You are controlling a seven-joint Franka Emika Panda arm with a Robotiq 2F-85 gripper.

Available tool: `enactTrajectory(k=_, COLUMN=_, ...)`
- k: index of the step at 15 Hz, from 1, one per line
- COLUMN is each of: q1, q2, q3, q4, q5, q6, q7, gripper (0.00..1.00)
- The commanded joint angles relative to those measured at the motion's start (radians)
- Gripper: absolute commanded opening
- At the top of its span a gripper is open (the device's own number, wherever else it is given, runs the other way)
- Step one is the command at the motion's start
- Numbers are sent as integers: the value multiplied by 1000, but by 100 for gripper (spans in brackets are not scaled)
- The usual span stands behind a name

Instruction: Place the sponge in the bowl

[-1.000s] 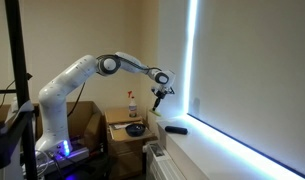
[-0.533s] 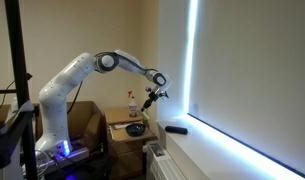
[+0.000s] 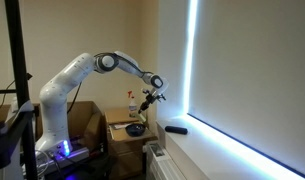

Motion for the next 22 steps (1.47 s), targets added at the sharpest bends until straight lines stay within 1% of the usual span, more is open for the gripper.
enactTrajectory(k=1, q1=119, q2=-58, q3=-10, q4=-176, q5=-99, q6=87, q7=-55, gripper=1)
enactTrajectory(k=3, q1=173, q2=-78, q3=-2, q4=-256, q5=-125, q6=228, q7=-66, gripper=1)
enactTrajectory(k=4, q1=192, q2=-89, q3=6, q4=-290, q5=-117, q6=315, q7=-65, gripper=1)
enactTrajectory(k=6, q1=219, q2=-98, q3=24, q4=-333, q5=-83, q6=427, q7=-65, gripper=1)
enactTrajectory(k=9, q1=248, q2=-94, q3=38, q4=-370, q5=-78, q6=520, q7=-62, gripper=1)
enactTrajectory(k=11, q1=254, q2=-83, q3=35, q4=-381, q5=-89, q6=559, q7=-63, gripper=1)
enactTrajectory(k=13, q1=260, q2=-84, q3=19, q4=-407, q5=-114, q6=624, q7=-59, gripper=1)
enactTrajectory(k=14, q1=258, q2=-91, q3=14, q4=-430, q5=-124, q6=688, q7=-69, gripper=26)
enactTrajectory(k=15, q1=255, q2=-97, q3=12, q4=-452, q5=-126, q6=753, q7=-77, gripper=31)
enactTrajectory(k=17, q1=246, q2=-104, q3=16, q4=-482, q5=-112, q6=837, q7=-94, gripper=44)
enactTrajectory(k=19, q1=243, q2=-127, q3=23, q4=-523, q5=-104, q6=891, q7=-114, gripper=58)
enactTrajectory(k=20, q1=239, q2=-146, q3=30, q4=-545, q5=-98, q6=901, q7=-129, gripper=66)
enactTrajectory(k=22, q1=243, q2=-212, q3=30, q4=-597, q5=-105, q6=850, q7=-145, gripper=80)
